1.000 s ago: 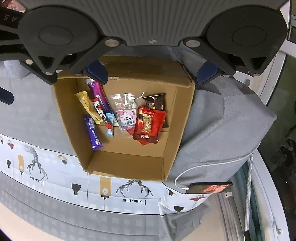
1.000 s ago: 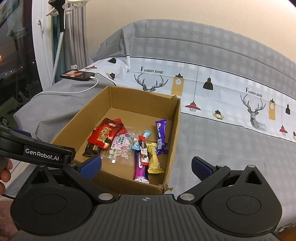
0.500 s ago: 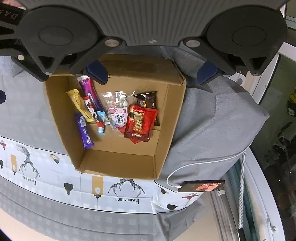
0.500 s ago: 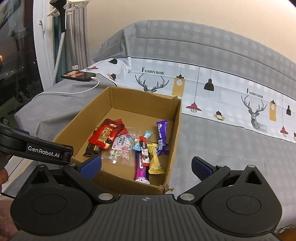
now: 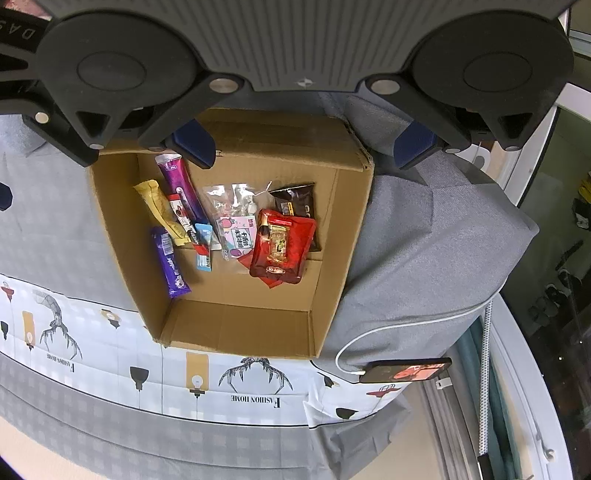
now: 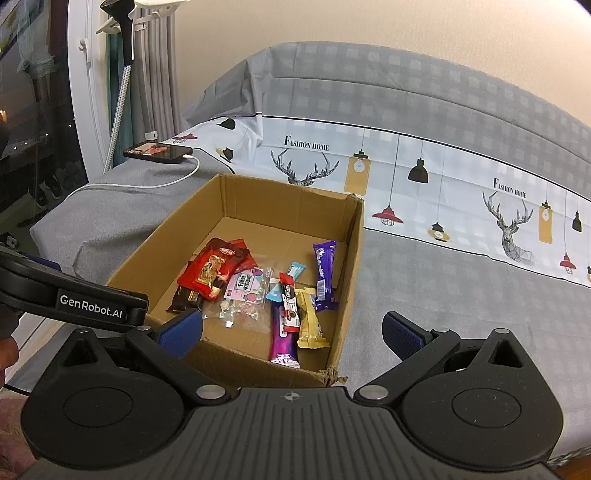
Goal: Organize snacks
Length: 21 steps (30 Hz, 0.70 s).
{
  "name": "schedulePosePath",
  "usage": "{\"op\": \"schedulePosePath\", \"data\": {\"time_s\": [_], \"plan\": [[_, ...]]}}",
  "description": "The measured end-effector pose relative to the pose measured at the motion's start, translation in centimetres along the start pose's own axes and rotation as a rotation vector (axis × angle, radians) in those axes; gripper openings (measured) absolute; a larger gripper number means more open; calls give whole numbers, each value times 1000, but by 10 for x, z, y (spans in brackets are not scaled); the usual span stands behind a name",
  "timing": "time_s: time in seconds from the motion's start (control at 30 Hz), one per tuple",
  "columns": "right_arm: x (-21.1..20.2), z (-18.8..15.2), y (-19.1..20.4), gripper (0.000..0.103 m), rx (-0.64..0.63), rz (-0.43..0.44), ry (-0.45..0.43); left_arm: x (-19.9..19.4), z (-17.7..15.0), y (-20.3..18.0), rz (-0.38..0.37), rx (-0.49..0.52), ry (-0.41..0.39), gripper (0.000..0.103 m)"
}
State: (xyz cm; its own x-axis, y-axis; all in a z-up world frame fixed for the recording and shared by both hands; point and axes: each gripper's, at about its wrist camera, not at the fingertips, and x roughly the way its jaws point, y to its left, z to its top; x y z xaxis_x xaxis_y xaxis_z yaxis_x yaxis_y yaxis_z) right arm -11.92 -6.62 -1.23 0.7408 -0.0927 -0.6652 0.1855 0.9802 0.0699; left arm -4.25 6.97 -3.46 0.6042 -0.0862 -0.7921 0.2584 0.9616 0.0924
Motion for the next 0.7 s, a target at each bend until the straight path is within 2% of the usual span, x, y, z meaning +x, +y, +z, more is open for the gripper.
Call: {"op": "schedulePosePath", "data": {"time_s": [0.7], "plan": [[0,1,1,103,0,1,-3,1,1,0,1,6,7,103]]}}
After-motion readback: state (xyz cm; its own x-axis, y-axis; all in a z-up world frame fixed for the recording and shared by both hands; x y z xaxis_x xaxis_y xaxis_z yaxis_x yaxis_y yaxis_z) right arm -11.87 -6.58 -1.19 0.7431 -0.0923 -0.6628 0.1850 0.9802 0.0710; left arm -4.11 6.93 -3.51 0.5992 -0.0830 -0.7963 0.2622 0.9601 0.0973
